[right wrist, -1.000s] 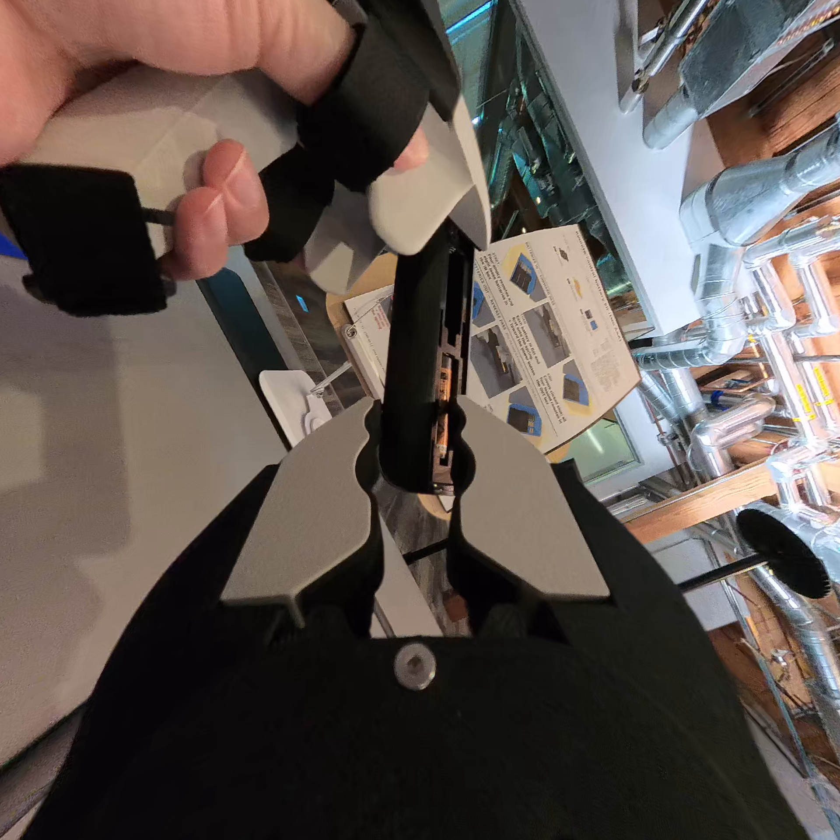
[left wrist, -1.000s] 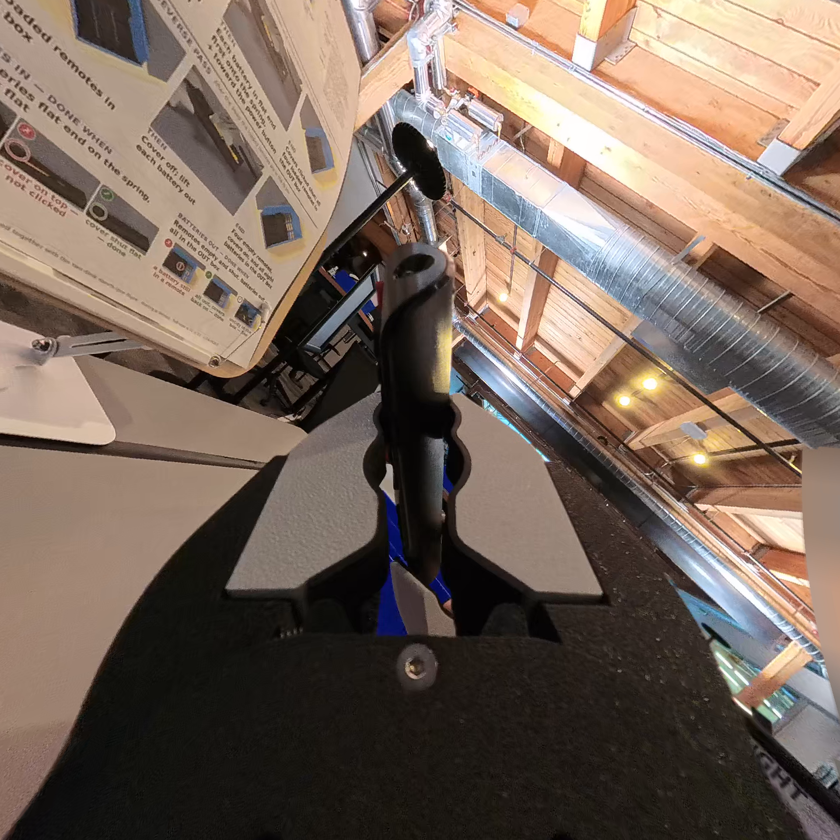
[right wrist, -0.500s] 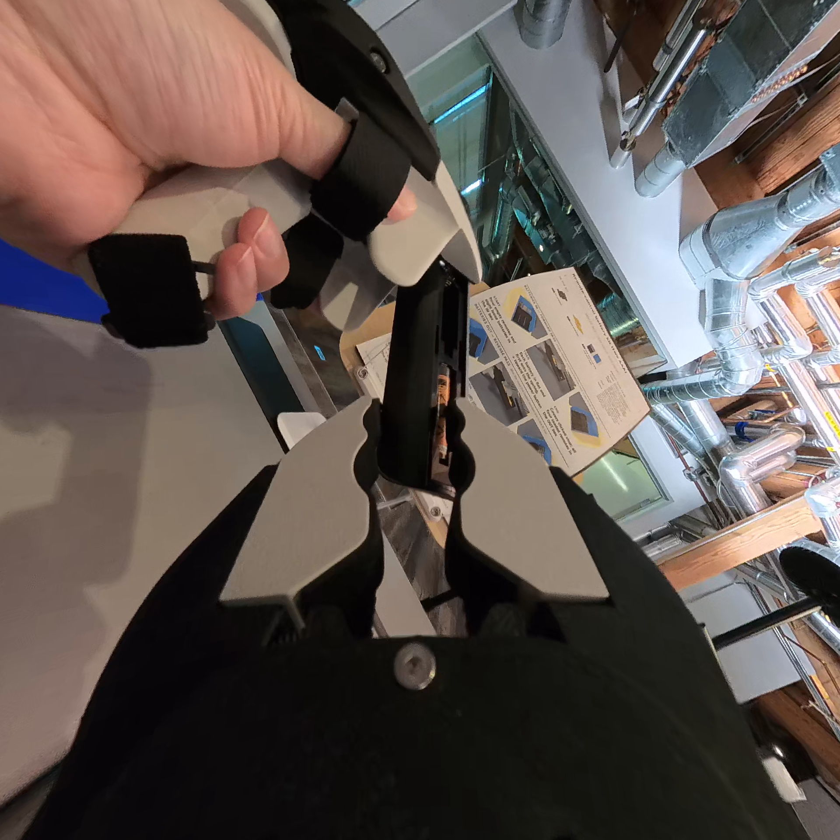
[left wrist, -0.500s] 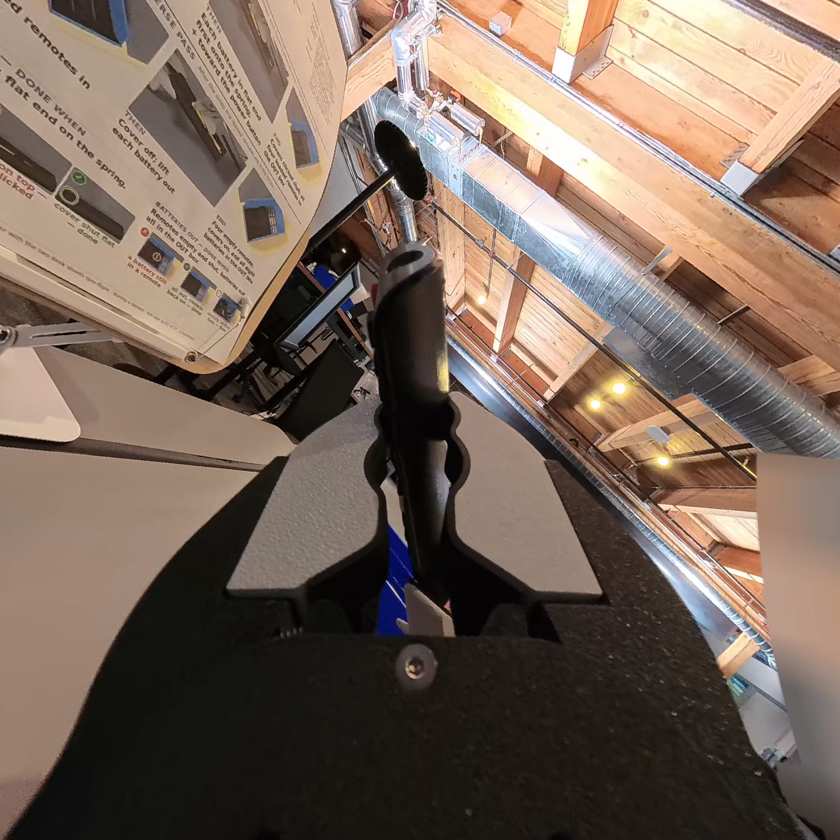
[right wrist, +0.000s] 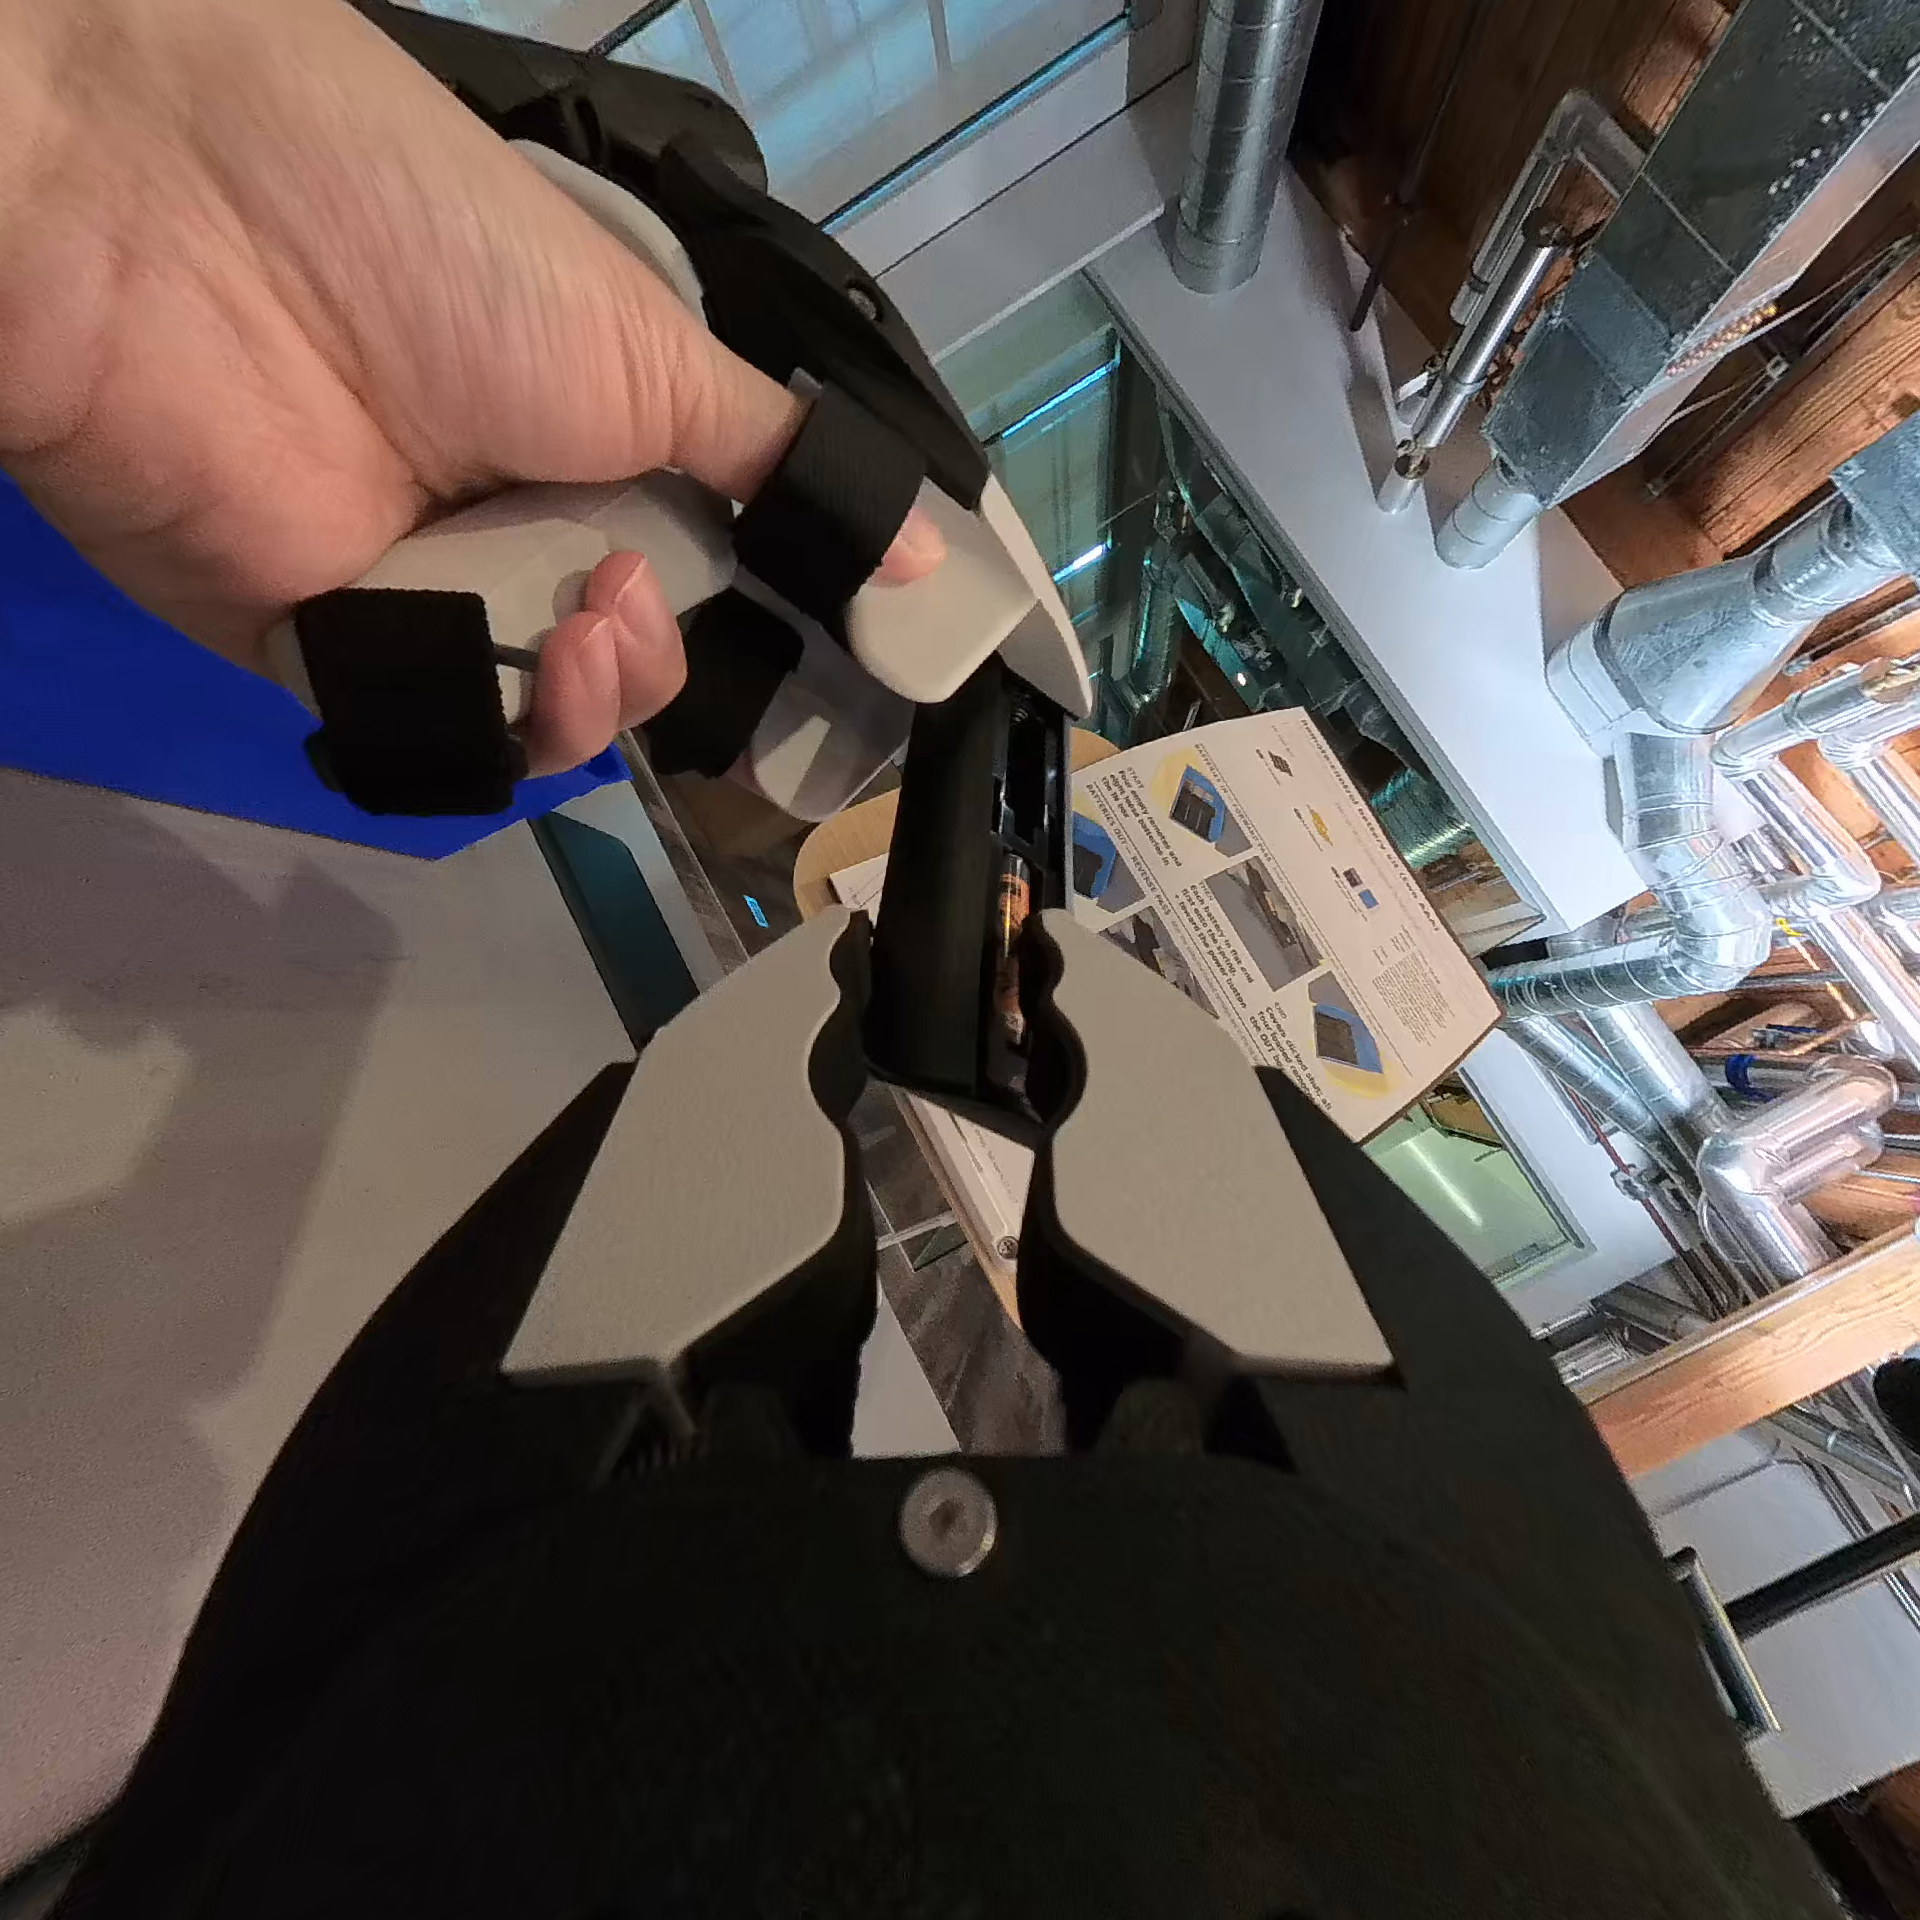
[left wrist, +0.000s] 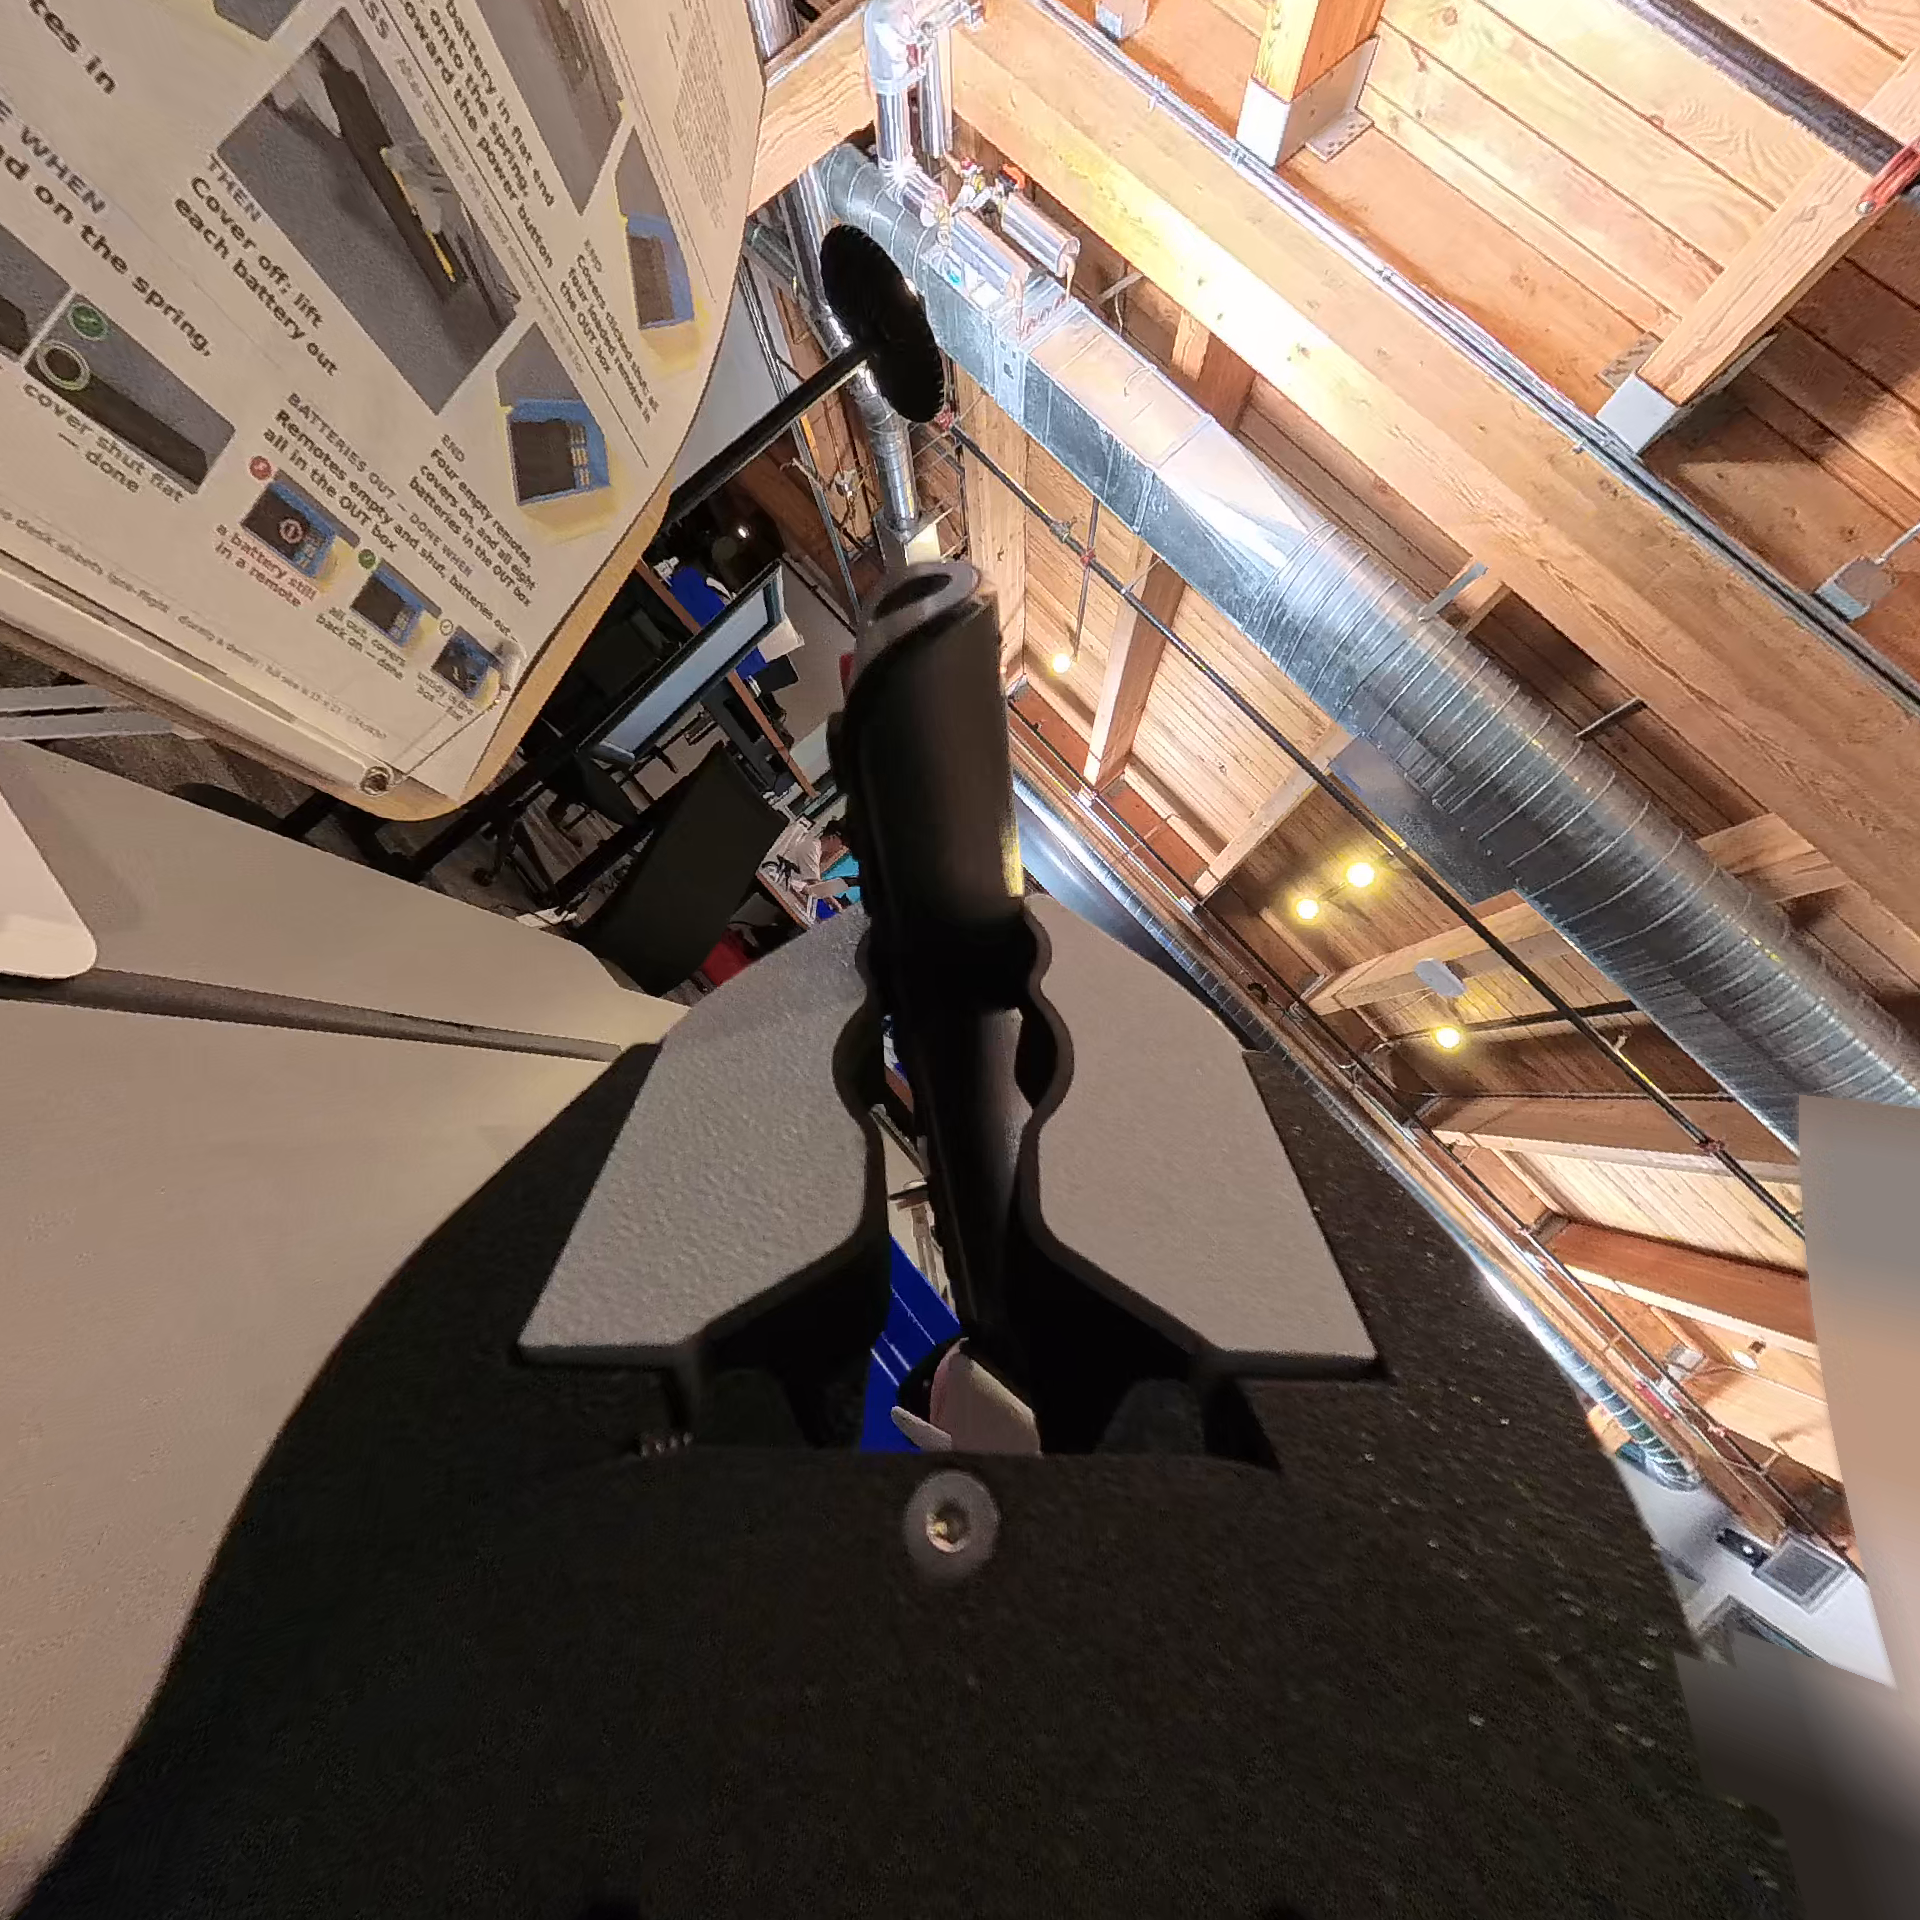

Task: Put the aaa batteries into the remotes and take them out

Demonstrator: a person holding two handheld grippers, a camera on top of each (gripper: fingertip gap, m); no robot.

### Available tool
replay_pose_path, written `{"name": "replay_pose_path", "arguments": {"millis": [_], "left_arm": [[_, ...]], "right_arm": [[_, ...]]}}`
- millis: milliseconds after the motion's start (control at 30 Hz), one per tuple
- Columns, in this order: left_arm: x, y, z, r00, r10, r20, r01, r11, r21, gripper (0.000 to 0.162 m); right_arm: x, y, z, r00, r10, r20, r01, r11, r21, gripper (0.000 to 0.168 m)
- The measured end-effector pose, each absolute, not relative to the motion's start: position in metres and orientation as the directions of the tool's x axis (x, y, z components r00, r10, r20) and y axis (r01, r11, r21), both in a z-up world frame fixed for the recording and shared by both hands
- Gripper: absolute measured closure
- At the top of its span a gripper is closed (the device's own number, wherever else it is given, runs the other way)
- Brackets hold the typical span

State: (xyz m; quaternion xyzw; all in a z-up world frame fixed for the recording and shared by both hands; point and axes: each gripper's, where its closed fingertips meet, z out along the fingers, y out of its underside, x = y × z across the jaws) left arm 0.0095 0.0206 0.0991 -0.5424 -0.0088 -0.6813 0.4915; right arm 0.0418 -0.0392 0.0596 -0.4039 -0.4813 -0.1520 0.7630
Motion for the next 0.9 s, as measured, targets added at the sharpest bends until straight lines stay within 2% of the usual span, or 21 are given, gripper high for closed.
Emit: {"name": "replay_pose_path", "arguments": {"millis": [167,200,233,333,367,433,500,600,700,900], "left_arm": [[0.01,0.021,0.098,0.032,-0.644,0.764,0.674,-0.551,-0.492,0.141],[0.012,0.02,0.098,0.029,-0.649,0.76,0.669,-0.552,-0.497,0.14],[0.011,0.022,0.098,0.066,-0.661,0.748,0.671,-0.525,-0.524,0.141],[0.009,0.018,0.103,0.065,-0.668,0.741,0.675,-0.518,-0.526,0.141],[0.008,0.018,0.104,0.06,-0.671,0.739,0.677,-0.517,-0.524,0.141],[0.004,0.019,0.107,0.02,-0.663,0.748,0.69,-0.532,-0.49,0.141],[-0.001,0.021,0.107,0.017,-0.66,0.751,0.704,-0.526,-0.477,0.142],[-0.002,0.021,0.108,0.053,-0.674,0.736,0.698,-0.502,-0.51,0.141],[0.002,0.018,0.11,0.114,-0.701,0.704,0.676,-0.465,-0.572,0.141],[-0.003,0.012,0.121,0.13,-0.743,0.657,0.684,-0.413,-0.602,0.141]], "right_arm": [[0.037,-0.044,0.058,0.465,0.172,0.868,0.598,0.662,-0.452,0.14],[0.031,-0.051,0.053,0.426,0.195,0.883,0.58,0.69,-0.433,0.147],[0.024,-0.06,0.048,0.391,0.214,0.895,0.551,0.725,-0.414,0.167],[0.024,-0.056,0.05,0.332,0.059,0.942,0.662,0.696,-0.277,0.167],[0.023,-0.059,0.053,0.345,0.07,0.936,0.644,0.708,-0.29,0.167],[0.023,-0.062,0.058,0.403,0.189,0.895,0.573,0.71,-0.408,0.168],[0.027,-0.059,0.063,0.452,0.234,0.861,0.546,0.691,-0.474,0.167],[0.029,-0.052,0.063,0.48,0.264,0.837,0.542,0.661,-0.519,0.159],[0.03,-0.044,0.059,0.515,0.319,0.796,0.529,0.612,-0.588,0.158],[0.038,-0.044,0.072,0.593,0.463,0.659,0.397,0.544,-0.739,0.151]]}}
